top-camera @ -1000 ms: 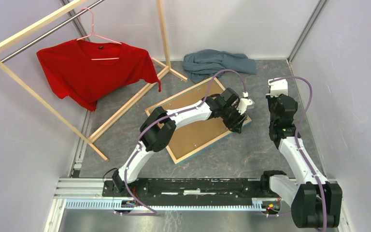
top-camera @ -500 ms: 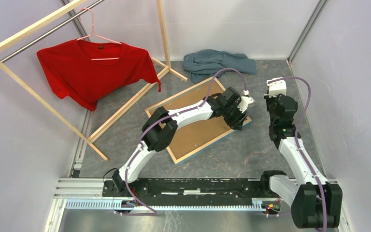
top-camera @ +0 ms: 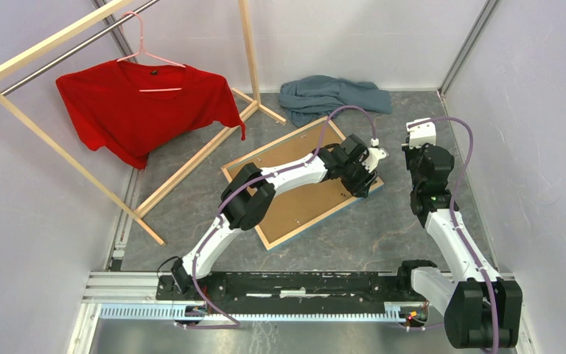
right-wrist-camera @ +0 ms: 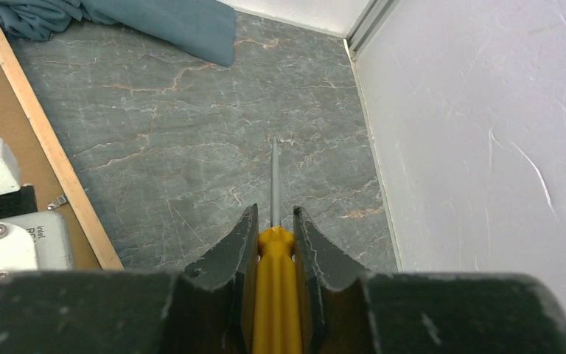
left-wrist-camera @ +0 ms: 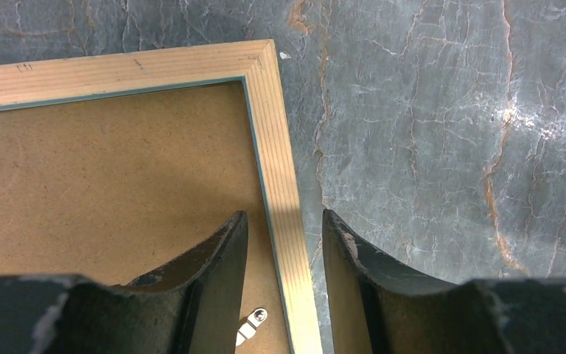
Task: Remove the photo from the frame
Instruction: Adjust the photo frame at the center of the board.
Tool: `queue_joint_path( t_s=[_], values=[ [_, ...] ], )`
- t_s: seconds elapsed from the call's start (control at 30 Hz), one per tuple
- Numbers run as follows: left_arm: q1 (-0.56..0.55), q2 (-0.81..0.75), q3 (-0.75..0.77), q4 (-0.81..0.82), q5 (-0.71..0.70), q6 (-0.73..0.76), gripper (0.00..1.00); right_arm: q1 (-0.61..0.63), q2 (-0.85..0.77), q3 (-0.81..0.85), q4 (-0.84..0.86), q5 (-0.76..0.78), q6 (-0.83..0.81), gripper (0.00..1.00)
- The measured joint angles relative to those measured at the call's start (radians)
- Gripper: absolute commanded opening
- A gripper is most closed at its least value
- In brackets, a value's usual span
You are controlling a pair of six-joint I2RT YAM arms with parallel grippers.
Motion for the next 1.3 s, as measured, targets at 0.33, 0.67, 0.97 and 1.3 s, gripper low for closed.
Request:
queue_joint_path(
  t_s=[0.33, 0.67, 0.97, 1.3],
  values=[
    [-0.009, -0.022, -0.053, 0.026, 0.063, 0.01, 0.47, 0.0, 0.0, 0.0, 0.0, -0.003, 0.0, 0.0],
    [-0.072, -0.096, -0.168, -0.003, 0.148, 0.053, 0.46, 0.0, 0.0, 0.0, 0.0, -0.003, 0.0, 0.0],
    [-0.124, -0.179, -0.286, -0.083, 0.231, 0.174, 0.46, 0.0, 0.0, 0.0, 0.0, -0.003, 0.001, 0.0],
    [-0.125, -0.281, -0.338, -0.184, 0.171, 0.238, 0.53, 0.0, 0.0, 0.0, 0.0, -0.003, 0.001, 0.0]
  ],
)
